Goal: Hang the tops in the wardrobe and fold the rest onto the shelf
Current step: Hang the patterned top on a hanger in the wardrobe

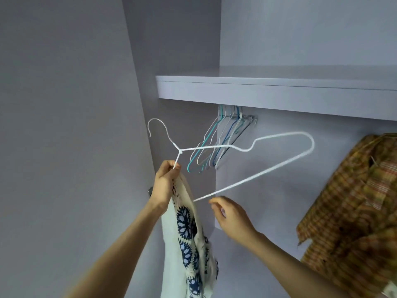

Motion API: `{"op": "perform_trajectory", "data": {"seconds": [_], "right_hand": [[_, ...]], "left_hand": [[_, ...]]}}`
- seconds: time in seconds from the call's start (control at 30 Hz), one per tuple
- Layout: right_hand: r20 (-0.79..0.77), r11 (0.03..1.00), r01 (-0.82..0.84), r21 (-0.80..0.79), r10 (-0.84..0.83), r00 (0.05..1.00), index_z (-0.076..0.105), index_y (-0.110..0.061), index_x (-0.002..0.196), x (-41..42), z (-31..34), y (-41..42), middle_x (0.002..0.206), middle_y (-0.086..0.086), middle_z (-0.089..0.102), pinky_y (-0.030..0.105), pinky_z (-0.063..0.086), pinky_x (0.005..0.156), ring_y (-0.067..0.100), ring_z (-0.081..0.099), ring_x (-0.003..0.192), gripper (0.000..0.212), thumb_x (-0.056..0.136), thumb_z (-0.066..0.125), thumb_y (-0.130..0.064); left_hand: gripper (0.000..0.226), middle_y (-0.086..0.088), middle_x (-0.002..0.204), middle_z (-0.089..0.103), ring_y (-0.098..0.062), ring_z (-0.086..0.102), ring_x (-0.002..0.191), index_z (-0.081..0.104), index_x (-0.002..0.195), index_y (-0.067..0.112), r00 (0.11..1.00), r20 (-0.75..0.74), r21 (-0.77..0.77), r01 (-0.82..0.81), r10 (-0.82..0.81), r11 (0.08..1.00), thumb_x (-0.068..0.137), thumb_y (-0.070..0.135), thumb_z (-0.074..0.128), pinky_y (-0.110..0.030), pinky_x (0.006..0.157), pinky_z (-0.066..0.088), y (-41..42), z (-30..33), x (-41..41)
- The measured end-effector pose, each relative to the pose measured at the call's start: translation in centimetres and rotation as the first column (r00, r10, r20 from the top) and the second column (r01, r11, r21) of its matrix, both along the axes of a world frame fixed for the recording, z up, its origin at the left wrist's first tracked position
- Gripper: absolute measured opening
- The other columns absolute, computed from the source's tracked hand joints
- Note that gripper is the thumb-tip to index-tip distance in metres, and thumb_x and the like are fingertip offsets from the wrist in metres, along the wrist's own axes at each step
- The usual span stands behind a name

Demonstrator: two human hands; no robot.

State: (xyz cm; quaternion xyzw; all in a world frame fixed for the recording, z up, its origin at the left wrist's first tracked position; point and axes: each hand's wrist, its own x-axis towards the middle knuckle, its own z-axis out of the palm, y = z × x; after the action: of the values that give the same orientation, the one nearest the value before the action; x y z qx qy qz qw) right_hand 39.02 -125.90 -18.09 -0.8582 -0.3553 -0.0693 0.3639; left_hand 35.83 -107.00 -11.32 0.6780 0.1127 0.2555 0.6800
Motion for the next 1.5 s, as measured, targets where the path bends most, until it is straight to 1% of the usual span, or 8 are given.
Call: {"op": "perform_trajectory", "data": {"seconds": [0.33,0.47,0.63,0.73,0.83,1.03,1.2,1.5], "right_hand": [[0.067,0.979,0.071,-0.189,-0.06,0.996,0.045,-0.021,0.07,0.2,2.1,6.6,0.072,-0.008,0.048,0.042,0.028,0.094,0.018,0.045,0.08,0.016,0.082,0.048,-0.031],[0.189,0.948,0.23,-0.218,-0.19,0.963,0.055,-0.02,0.089,1.2,2.3,5.7,0.074,-0.007,0.055,0.04,0.02,0.11,0.02,0.06,0.086,0.005,0.087,0.051,-0.021],[0.317,0.878,0.354,-0.32,-0.253,0.914,0.056,-0.023,0.109,4.4,4.2,1.3,0.099,-0.004,0.068,0.036,0.019,0.109,0.016,0.061,0.102,0.024,0.084,0.058,-0.025],[0.31,0.878,0.295,-0.376,-0.18,0.933,0.057,-0.023,0.111,5.6,5.5,-1.9,0.101,-0.004,0.069,0.032,0.024,0.105,0.017,0.061,0.1,0.025,0.086,0.058,-0.019],[0.347,0.864,0.329,-0.381,-0.196,0.917,0.058,-0.021,0.105,6.4,6.3,-5.1,0.092,-0.001,0.07,0.031,0.035,0.099,0.021,0.064,0.089,0.024,0.085,0.055,-0.008],[0.128,0.872,0.466,-0.147,-0.451,0.884,0.061,-0.01,0.107,6.3,6.3,-9.5,0.101,0.009,0.071,0.032,0.043,0.07,0.031,0.065,0.09,0.03,0.081,0.058,0.005],[0.565,0.834,0.532,-0.145,-0.371,0.737,0.065,-0.006,0.086,4.2,6.5,-10.3,0.07,0.009,0.07,0.034,0.05,0.048,0.034,0.062,0.051,0.05,0.043,0.081,0.013],[0.567,0.622,0.711,-0.328,-0.472,0.675,0.049,-0.02,0.13,5.6,7.3,-12.1,0.122,0.003,0.052,0.038,0.03,0.099,0.024,0.056,0.109,0.053,0.08,0.061,-0.008]], "left_hand": [[0.024,-0.003,0.059,0.037,-0.014,0.038,0.05,0.042,0.071,0.011,0.988,0.104,-0.122,0.131,-0.118,0.984,0.085,-0.008,0.037,-0.024,0.05,0.033,-0.9,1.7,-1.9],[0.017,0.004,0.062,0.043,-0.007,0.04,0.055,0.041,0.077,0.01,0.983,0.072,0.193,0.155,-0.172,0.969,0.088,-0.002,0.036,-0.019,0.057,0.037,-0.8,1.8,-3.1],[0.021,-0.002,0.084,0.057,-0.014,0.05,0.079,0.043,0.101,0.026,0.978,-0.174,0.842,0.21,-0.118,0.498,0.089,0.032,0.027,-0.032,0.07,0.033,0.6,0.6,-3.9],[0.059,-0.007,0.115,0.057,-0.023,0.05,0.109,0.034,0.142,0.015,0.979,-0.197,0.954,0.205,-0.058,0.217,0.093,0.043,0.017,-0.031,0.096,0.034,0.4,0.5,-3.5],[0.061,-0.001,0.106,0.047,-0.02,0.043,0.105,0.005,0.152,0.017,0.965,-0.248,0.962,0.256,-0.082,0.094,0.098,0.045,0.014,-0.03,0.099,0.028,0.2,0.3,-3.1],[0.065,-0.006,0.119,0.046,-0.026,0.045,0.108,-0.005,0.151,0.011,0.952,-0.13,0.991,0.135,0.278,-0.001,0.098,0.01,0.032,-0.033,0.09,0.035,-0.9,0.3,-1.5],[0.078,-0.009,0.122,0.039,-0.029,0.061,0.087,-0.005,0.151,0.012,0.887,-0.19,0.98,0.194,0.421,0.032,0.088,-0.003,0.039,-0.033,0.063,0.039,-2.9,1.2,-0.4],[0.079,-0.008,0.125,0.037,-0.025,0.063,0.075,-0.007,0.151,0.013,0.877,-0.161,0.977,0.207,0.452,-0.052,0.089,-0.003,0.039,-0.031,0.057,0.038,-3.8,1.6,-0.7]]}}
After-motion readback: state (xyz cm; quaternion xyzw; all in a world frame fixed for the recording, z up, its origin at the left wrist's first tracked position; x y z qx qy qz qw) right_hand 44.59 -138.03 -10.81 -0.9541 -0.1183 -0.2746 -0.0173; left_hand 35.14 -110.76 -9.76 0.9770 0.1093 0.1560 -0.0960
